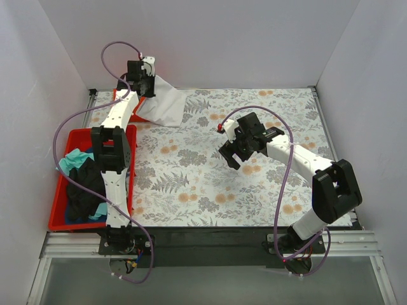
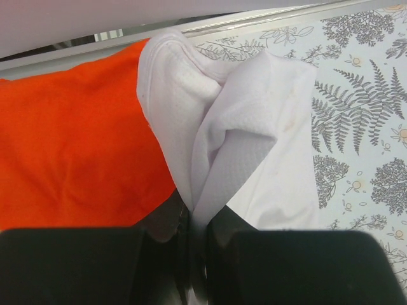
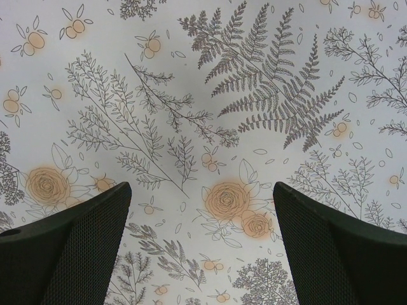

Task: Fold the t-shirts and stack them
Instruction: Neatly place the folded tshirt to the corner

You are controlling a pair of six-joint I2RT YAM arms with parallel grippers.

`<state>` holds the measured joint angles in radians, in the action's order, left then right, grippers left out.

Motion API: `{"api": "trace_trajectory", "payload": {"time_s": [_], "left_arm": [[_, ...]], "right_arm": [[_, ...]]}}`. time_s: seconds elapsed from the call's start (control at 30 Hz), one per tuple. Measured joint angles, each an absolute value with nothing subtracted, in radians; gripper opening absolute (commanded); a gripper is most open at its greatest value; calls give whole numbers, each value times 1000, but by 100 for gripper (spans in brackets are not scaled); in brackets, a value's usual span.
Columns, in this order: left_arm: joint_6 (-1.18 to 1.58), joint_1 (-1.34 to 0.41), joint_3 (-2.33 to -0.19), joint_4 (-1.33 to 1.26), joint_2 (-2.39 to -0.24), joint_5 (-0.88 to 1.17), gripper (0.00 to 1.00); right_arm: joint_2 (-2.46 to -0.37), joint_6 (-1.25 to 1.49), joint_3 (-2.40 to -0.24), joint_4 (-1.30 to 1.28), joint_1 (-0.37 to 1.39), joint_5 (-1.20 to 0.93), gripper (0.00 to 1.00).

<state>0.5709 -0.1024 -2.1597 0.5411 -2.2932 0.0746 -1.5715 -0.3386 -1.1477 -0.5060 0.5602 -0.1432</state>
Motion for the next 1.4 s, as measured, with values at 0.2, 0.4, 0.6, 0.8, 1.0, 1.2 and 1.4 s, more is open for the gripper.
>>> {"api": "trace_trajectory", "payload": {"time_s": [0.2, 0.4, 0.6, 0.8, 1.0, 1.2, 1.4], "left_arm": [[543, -87, -2135, 519, -2250, 75, 0], [517, -76, -2135, 504, -2230, 75, 0], [504, -57, -2107, 498, -2203, 92, 0], [482, -47, -2019, 494, -2115, 111, 0], [452, -46, -1974, 480, -2042, 130, 0], [424, -43, -1974, 466, -2032, 147, 0], [408, -20, -1992, 470, -2048, 157, 0]], "right_arm": [[-1571, -336, -1148, -506, 560, -141, 99], [-1571, -336, -1148, -506, 560, -137, 98], [-1571, -335, -1148, -506, 560, -137, 98], [-1571, -334, -1148, -506, 560, -137, 98], [-1573, -332, -1148, -506, 560, -138, 98], [-1578, -324, -1148, -506, 560, -141, 98], [-1578, -324, -1148, -507, 560, -141, 98]]}}
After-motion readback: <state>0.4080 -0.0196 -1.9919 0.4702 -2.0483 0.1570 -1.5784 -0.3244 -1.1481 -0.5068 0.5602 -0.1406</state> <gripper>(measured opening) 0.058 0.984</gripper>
